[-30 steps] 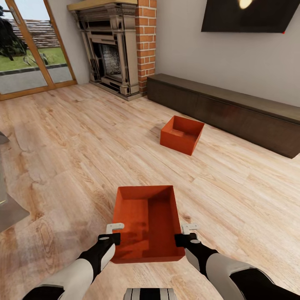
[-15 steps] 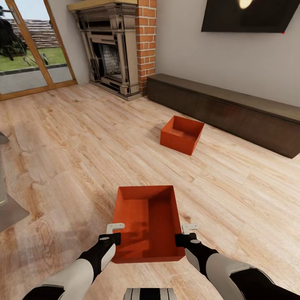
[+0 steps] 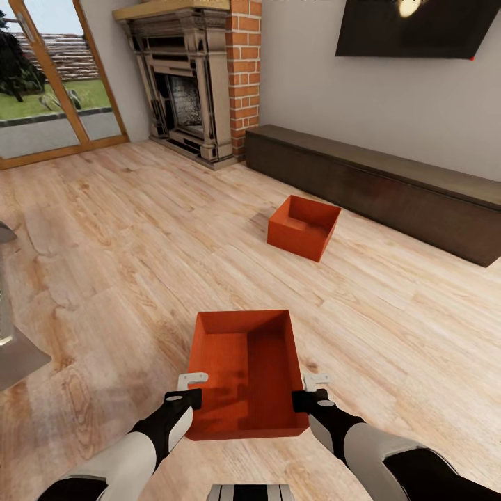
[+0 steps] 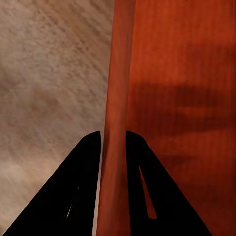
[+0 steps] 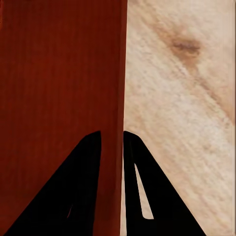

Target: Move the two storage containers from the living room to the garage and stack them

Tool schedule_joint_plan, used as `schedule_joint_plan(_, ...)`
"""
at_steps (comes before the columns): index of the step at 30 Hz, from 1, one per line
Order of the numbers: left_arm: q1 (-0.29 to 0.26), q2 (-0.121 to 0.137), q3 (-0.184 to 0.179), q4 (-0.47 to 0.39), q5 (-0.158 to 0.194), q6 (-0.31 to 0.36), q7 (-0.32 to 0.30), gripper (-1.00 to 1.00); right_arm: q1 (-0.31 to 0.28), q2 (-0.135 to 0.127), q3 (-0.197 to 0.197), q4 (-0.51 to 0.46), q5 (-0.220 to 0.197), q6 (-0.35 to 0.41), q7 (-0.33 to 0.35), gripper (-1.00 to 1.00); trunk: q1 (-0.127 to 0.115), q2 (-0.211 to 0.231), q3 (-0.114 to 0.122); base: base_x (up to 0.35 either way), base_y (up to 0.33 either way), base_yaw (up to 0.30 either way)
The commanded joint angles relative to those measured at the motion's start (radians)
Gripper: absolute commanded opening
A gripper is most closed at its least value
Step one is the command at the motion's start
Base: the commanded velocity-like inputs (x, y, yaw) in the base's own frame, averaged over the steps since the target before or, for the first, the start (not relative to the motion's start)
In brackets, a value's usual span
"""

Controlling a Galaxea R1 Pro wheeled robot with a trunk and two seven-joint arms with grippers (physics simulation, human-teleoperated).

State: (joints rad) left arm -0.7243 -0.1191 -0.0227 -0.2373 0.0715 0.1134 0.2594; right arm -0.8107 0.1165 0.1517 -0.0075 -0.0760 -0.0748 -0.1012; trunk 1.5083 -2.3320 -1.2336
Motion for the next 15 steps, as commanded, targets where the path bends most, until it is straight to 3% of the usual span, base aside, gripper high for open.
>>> schedule_joint_plan(1, 0.000, 0.001, -0.003, -0.002, -0.007, 0.008, 0.012, -1.00, -0.001, 0.000, 0.005, 0.001, -0.014, -0.005, -0.010, -1.00, -0.004, 0.007, 0.003, 0.000, 0.000, 0.000)
schedule_joint_plan(15, 0.000, 0.001, -0.002, -0.002, -0.006, 0.009, 0.011, -1.00, -0.001, -0.001, 0.005, 0.001, -0.016, -0.003, -0.009, -1.00, -0.058, 0.105, 0.046, 0.000, 0.000, 0.000)
